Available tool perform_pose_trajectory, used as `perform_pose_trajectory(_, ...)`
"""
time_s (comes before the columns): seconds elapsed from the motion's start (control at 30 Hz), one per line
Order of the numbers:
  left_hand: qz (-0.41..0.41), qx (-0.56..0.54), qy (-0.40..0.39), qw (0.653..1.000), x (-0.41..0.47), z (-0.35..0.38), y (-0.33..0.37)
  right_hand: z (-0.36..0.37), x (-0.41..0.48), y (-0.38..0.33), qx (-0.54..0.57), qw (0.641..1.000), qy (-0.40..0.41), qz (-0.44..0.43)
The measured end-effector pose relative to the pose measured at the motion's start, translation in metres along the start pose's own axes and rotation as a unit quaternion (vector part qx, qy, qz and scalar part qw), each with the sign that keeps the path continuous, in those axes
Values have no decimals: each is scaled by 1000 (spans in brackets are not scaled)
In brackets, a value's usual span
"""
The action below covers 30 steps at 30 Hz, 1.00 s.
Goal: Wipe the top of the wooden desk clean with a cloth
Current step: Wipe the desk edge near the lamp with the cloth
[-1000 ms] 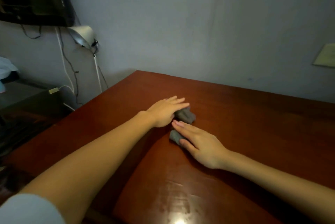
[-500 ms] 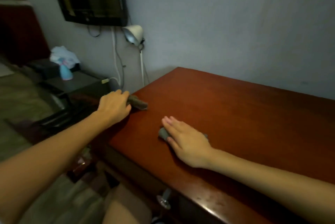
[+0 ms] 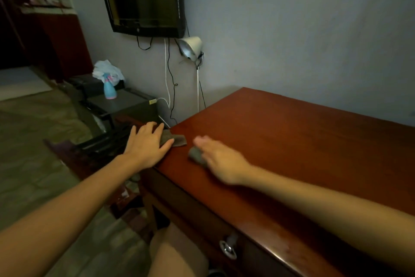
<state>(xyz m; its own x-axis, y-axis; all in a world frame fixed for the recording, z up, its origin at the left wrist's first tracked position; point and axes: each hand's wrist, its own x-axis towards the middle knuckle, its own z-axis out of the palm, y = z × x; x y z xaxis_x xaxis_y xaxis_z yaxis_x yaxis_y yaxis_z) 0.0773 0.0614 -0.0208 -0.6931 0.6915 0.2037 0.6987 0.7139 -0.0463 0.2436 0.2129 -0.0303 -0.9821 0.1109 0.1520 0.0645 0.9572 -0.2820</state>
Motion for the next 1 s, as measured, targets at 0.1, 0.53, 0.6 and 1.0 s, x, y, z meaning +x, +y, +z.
perform_pose_trajectory(0.1,28,-2,20,999,5,1,12,-30,23,88,-17,985,34,171)
perform_pose_trajectory(0.53,53,-14,-18,998,53,7,89,-10,17,49,-77,996,-31,-31)
perform_pose_trajectory(0.6,46,-24,-19,998,63,10,93,-11,19,57,-58,996,-40,-56)
perform_pose_trajectory(1.0,31,-121,-55,991,137,42,139,-62,100,242,-40,987,-26,154)
